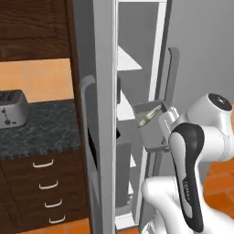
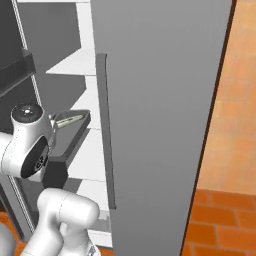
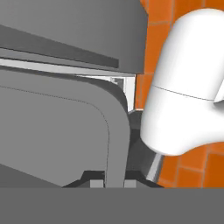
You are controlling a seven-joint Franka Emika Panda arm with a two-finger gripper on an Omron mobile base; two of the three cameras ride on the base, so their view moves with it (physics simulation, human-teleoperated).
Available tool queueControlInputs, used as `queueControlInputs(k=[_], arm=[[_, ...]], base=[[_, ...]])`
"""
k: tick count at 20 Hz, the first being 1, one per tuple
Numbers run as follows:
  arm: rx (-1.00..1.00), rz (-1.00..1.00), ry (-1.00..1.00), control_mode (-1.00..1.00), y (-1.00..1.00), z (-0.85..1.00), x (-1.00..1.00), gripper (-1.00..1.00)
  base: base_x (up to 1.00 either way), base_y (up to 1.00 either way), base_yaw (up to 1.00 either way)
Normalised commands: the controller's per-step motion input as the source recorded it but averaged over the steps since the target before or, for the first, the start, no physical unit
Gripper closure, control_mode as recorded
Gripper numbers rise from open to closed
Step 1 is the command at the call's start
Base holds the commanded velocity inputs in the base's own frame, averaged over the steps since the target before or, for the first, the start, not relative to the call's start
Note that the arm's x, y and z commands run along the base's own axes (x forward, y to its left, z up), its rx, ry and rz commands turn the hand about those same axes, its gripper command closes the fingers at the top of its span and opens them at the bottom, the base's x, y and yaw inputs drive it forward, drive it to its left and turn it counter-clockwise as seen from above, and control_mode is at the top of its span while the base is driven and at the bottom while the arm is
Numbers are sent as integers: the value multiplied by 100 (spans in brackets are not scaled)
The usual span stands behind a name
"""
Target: Take the meat container that has the fish and place it on the second highest rack of the freezer. Then take the vegetable container that has the tomato and broccoli and place it on the highest rack of the freezer.
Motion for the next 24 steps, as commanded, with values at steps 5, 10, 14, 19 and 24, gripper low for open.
queueControlInputs(k=[5, 10, 14, 19, 24], arm=[[0, 0, 0, 100, 0, 0, 0, 100], [0, 0, 0, 100, 0, 0, 0, 100], [0, 0, 0, 100, 0, 0, 0, 100], [0, 0, 0, 100, 0, 0, 0, 100], [0, 0, 0, 100, 0, 0, 0, 100]], base=[[12, -71, 39], [67, -12, 46], [71, -14, 39], [-36, -12, 21], [-27, -12, 19]])
